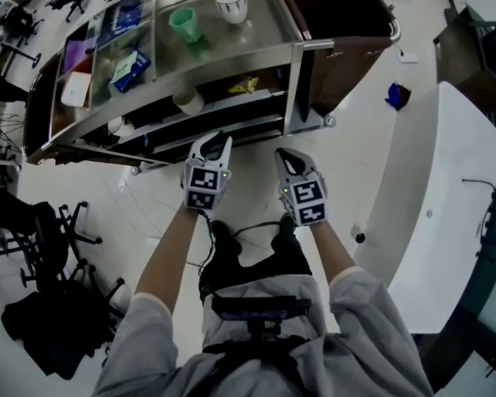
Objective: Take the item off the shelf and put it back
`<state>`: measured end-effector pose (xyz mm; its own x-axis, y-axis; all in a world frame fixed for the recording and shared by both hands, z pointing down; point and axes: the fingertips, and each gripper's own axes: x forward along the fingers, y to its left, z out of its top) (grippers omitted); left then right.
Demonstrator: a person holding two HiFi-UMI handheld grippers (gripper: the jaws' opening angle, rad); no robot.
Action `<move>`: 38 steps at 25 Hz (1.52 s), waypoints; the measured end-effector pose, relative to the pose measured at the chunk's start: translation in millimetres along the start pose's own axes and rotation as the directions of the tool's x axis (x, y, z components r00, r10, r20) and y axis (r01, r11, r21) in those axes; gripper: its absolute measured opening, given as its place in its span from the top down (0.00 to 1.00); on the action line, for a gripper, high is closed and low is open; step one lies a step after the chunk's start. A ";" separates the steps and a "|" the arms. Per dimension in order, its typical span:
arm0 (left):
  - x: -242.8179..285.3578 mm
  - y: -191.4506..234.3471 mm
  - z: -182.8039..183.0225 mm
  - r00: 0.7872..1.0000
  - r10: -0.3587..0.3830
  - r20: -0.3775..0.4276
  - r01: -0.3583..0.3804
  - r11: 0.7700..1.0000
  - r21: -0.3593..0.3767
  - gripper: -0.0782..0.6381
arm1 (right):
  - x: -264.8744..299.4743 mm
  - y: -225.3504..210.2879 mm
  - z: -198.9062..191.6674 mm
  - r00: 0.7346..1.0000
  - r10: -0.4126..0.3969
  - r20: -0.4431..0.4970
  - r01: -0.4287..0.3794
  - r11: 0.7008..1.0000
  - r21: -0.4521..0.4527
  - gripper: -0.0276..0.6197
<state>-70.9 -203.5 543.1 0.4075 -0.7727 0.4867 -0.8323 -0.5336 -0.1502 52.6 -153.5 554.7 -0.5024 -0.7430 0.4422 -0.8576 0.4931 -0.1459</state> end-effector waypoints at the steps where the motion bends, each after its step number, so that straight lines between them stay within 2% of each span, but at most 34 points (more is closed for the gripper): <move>1: 14.3 2.8 -2.2 1.000 -0.018 -0.009 0.018 1.000 0.020 0.79 | 7.6 -0.7 -1.5 1.000 -0.006 0.000 0.006 1.000 0.005 0.94; 7: 97.9 21.2 -13.6 0.996 -0.079 -0.048 0.084 0.988 0.127 0.66 | 58.2 -13.2 -11.9 0.999 -0.043 -0.005 0.043 0.999 0.003 0.94; 11: 140.9 27.8 -19.6 0.992 -0.108 -0.059 0.118 0.971 0.209 0.58 | 86.0 -25.2 -16.6 0.998 -0.060 0.005 0.059 0.998 0.013 0.94; 14: 165.5 35.9 -22.2 0.992 -0.106 -0.064 0.119 0.961 0.249 0.52 | 101.1 -30.5 -21.2 0.997 -0.072 0.014 0.071 0.997 0.029 0.94; 22: 210.6 43.6 -22.6 0.993 -0.103 -0.057 0.116 0.937 0.330 0.46 | 126.7 -31.7 -39.8 0.997 -0.079 0.019 0.078 0.995 0.058 0.94; 28: 230.8 45.7 -22.4 0.991 -0.111 -0.076 0.131 0.924 0.359 0.46 | 128.0 -39.1 -46.4 0.996 -0.090 0.019 0.089 0.993 0.071 0.94; 32: 237.5 44.9 -28.4 0.989 -0.106 -0.100 0.134 0.929 0.346 0.47 | 124.3 -45.4 -48.3 0.995 -0.097 0.018 0.095 0.993 0.076 0.94; 38: 237.8 53.1 -25.5 0.996 -0.061 -0.072 0.082 0.939 0.335 0.71 | 119.3 -53.6 -49.9 0.995 -0.103 0.012 0.102 0.992 0.080 0.94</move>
<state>-27.8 -406.8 672.8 0.4293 -0.7120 0.5557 -0.6221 -0.6791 -0.3897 44.1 -246.0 659.4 -0.4124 -0.7956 0.4439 -0.9105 0.3768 -0.1704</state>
